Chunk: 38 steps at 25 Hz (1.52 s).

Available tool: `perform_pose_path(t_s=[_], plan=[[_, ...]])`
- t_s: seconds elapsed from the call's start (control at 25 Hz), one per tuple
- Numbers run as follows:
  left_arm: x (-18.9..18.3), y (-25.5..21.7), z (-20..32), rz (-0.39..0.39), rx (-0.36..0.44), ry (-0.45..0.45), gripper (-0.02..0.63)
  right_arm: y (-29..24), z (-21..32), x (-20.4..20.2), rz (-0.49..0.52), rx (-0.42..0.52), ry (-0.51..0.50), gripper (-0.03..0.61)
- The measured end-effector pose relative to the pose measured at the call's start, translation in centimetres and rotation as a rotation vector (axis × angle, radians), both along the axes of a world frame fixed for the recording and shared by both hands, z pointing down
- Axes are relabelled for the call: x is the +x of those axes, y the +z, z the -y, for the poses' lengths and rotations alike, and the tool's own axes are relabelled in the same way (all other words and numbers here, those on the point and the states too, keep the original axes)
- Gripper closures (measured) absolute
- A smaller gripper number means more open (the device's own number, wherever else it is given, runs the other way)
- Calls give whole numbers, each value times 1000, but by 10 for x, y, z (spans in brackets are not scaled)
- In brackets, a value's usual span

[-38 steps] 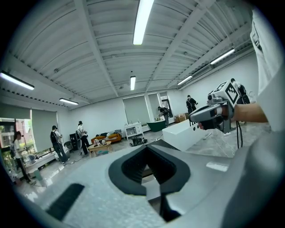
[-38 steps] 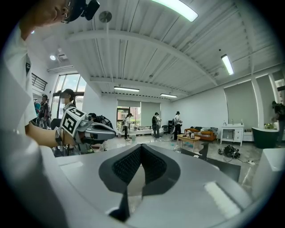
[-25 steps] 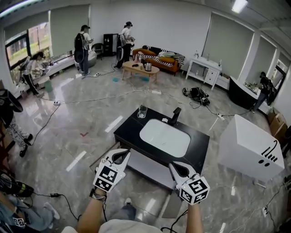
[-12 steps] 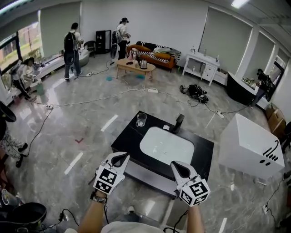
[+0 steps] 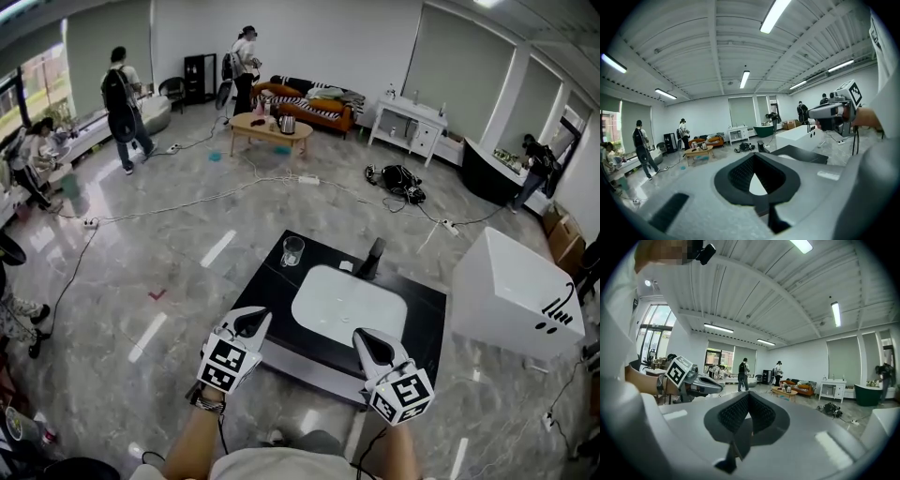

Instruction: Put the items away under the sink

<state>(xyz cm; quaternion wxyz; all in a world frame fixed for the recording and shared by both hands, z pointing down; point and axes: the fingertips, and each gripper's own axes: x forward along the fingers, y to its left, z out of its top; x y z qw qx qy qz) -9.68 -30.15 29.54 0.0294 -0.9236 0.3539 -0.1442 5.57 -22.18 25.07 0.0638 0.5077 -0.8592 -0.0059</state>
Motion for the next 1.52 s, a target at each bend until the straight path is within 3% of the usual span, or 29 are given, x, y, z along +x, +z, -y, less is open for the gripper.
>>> perform_pose_path(t_s=[0.48,0.72,1.04,1.52], plan=[[7,26,61,16,-59,-11,609,24,58,-11,-7,-46,-31,571],[11,48,104,22,-104,-32,609,33,100,5,20,-58,12,571],[39,84,176,3,-132,-28,607,62,158,30,42,-124,-10,571],[61,141,256,56,-241,-44,572,103,233,42,-9,-212,-43,571]])
